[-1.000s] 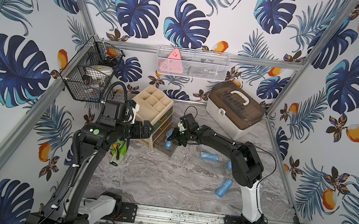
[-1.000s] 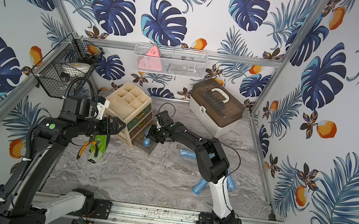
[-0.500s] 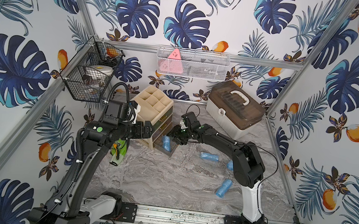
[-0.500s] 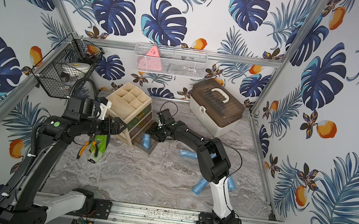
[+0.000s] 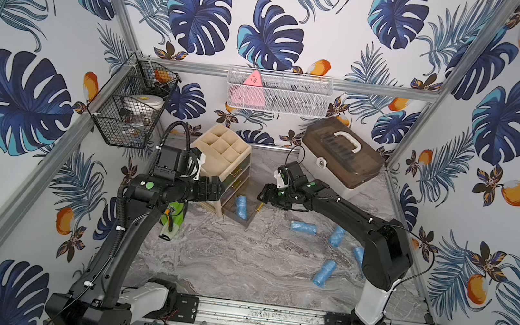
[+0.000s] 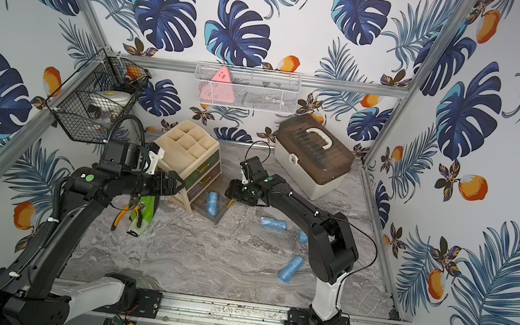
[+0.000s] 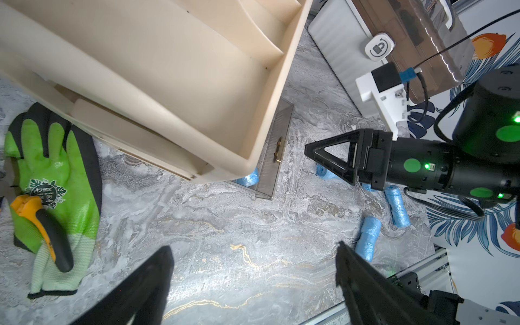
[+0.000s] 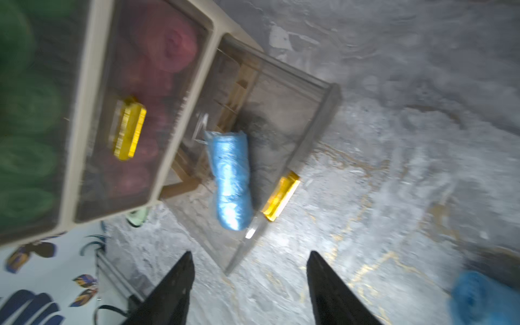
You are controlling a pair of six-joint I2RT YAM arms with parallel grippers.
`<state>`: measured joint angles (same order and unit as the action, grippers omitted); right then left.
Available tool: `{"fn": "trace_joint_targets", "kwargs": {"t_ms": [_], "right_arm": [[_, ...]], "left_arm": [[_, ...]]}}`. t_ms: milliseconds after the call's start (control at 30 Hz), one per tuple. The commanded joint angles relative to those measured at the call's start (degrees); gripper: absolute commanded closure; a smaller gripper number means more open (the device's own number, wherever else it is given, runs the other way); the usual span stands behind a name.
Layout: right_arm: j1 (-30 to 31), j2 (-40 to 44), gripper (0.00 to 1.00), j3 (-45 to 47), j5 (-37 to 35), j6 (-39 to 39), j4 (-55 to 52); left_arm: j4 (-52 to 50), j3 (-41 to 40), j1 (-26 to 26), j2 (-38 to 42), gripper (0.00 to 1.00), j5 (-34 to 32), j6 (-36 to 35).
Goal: Sort the rolls of trash bags by color and place them into the drawer
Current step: Place the roll of trash bags in the drawer, then pick up the roll of trash bags from the center of the board.
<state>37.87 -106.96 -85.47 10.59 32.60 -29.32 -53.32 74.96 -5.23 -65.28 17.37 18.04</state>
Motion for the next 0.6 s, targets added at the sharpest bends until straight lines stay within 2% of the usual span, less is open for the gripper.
{"fn": "trace_joint_targets", "kwargs": {"t_ms": [0,267,567], "right_arm": [[-2.11,1.27,0.27,2.38,-5.23,-11.52,-7.93],[-11.98,2.21,0.11,10.94,0.2,-19.17,-6.47],[-12.96,2.9,0.07,15.2,4.51,-19.2,-5.69]], "left_arm": [[1.94,-0.2,0.03,0.13,0.07,1.18,0.31],[3.93,-1.28,0.05,0.15,0.07,3.09,1.47],[3.89,-1.21,0.05,0.13,0.07,3.15,1.34]]}}
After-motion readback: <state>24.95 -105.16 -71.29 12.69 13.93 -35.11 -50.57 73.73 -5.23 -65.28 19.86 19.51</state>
